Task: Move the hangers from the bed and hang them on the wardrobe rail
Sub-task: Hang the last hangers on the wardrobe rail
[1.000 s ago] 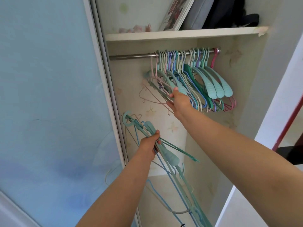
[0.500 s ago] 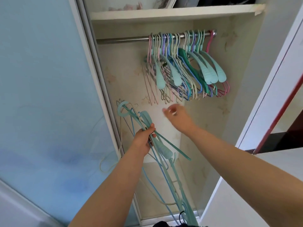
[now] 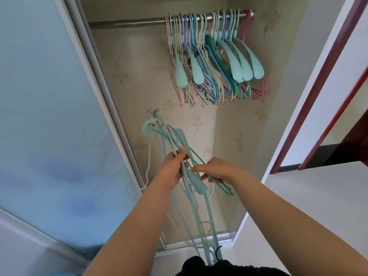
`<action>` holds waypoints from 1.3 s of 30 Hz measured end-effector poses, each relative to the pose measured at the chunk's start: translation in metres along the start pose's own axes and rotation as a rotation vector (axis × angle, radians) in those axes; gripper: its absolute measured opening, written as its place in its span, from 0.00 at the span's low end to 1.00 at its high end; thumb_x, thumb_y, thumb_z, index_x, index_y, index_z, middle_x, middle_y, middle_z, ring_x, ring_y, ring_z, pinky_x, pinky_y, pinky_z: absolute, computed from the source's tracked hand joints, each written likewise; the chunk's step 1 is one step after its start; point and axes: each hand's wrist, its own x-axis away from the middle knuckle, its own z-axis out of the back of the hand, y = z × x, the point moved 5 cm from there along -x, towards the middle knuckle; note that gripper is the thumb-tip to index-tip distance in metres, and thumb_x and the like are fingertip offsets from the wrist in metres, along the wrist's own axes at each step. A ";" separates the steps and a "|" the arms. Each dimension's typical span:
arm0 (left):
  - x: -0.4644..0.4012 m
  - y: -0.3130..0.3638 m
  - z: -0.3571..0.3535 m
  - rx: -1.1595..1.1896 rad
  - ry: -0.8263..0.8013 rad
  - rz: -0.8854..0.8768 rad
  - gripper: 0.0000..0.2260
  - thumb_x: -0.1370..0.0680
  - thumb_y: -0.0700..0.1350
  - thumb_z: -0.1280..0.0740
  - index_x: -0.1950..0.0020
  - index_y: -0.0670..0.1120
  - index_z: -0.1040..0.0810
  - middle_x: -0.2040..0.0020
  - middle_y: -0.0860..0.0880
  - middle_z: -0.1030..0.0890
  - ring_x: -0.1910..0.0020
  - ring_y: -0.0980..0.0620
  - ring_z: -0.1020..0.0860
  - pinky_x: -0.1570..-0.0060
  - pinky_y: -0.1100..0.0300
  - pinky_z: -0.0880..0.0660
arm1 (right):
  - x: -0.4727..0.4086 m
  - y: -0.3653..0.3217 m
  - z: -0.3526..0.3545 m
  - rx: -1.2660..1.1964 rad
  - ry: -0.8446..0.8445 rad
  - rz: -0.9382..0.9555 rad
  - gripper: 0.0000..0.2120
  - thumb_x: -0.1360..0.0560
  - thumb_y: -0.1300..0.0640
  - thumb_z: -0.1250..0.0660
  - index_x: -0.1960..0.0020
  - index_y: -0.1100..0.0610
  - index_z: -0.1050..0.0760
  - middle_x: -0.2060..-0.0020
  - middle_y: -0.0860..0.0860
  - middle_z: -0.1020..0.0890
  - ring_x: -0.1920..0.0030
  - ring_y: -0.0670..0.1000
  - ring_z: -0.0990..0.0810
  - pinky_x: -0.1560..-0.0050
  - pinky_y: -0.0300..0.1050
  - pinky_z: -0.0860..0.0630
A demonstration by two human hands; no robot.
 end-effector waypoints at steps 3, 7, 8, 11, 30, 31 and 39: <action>0.002 -0.010 -0.003 -0.123 0.045 0.020 0.14 0.22 0.56 0.36 0.55 0.45 0.26 0.66 0.52 0.26 0.77 0.57 0.29 0.73 0.62 0.30 | 0.003 0.010 0.006 -0.030 0.190 0.050 0.19 0.35 0.43 0.30 0.54 0.55 0.30 0.66 0.48 0.27 0.70 0.47 0.29 0.70 0.40 0.35; 0.005 -0.022 -0.006 -0.117 0.034 0.060 0.15 0.23 0.57 0.35 0.53 0.45 0.25 0.67 0.51 0.28 0.76 0.56 0.30 0.69 0.60 0.31 | 0.008 0.024 0.004 -0.032 0.262 0.072 0.38 0.35 0.43 0.30 0.31 0.57 0.38 0.49 0.51 0.26 0.51 0.53 0.24 0.57 0.45 0.28; 0.006 -0.025 -0.006 -0.096 0.043 0.078 0.15 0.23 0.57 0.34 0.53 0.45 0.24 0.67 0.51 0.27 0.75 0.55 0.29 0.68 0.60 0.30 | 0.009 0.027 0.006 -0.009 0.291 0.072 0.39 0.36 0.43 0.31 0.30 0.56 0.39 0.47 0.51 0.25 0.49 0.54 0.24 0.54 0.47 0.27; 0.010 -0.032 -0.007 -0.043 0.064 0.098 0.12 0.25 0.55 0.30 0.57 0.46 0.23 0.67 0.51 0.24 0.73 0.54 0.27 0.70 0.61 0.28 | 0.010 0.034 0.015 0.099 0.369 0.080 0.39 0.37 0.42 0.33 0.30 0.53 0.42 0.45 0.52 0.22 0.47 0.56 0.22 0.50 0.49 0.25; 0.007 -0.049 -0.001 -0.306 0.187 -0.015 0.21 0.23 0.64 0.41 0.52 0.45 0.29 0.64 0.50 0.28 0.75 0.55 0.30 0.68 0.60 0.32 | -0.001 0.072 0.056 0.161 0.317 0.108 0.34 0.33 0.48 0.32 0.30 0.50 0.41 0.59 0.43 0.30 0.55 0.52 0.24 0.55 0.47 0.27; 0.007 -0.049 -0.001 -0.331 0.225 -0.035 0.22 0.22 0.63 0.41 0.46 0.44 0.28 0.61 0.49 0.26 0.75 0.55 0.29 0.70 0.61 0.32 | -0.001 0.072 0.055 0.169 0.328 0.103 0.35 0.34 0.48 0.32 0.30 0.50 0.41 0.57 0.44 0.29 0.54 0.53 0.24 0.55 0.48 0.27; -0.002 -0.050 -0.007 -0.210 0.179 -0.032 0.28 0.25 0.63 0.36 0.28 0.54 0.37 0.56 0.49 0.25 0.77 0.59 0.28 0.73 0.64 0.28 | 0.005 0.075 0.056 0.233 0.502 0.112 0.36 0.37 0.43 0.36 0.32 0.46 0.43 0.50 0.44 0.26 0.54 0.54 0.22 0.59 0.45 0.30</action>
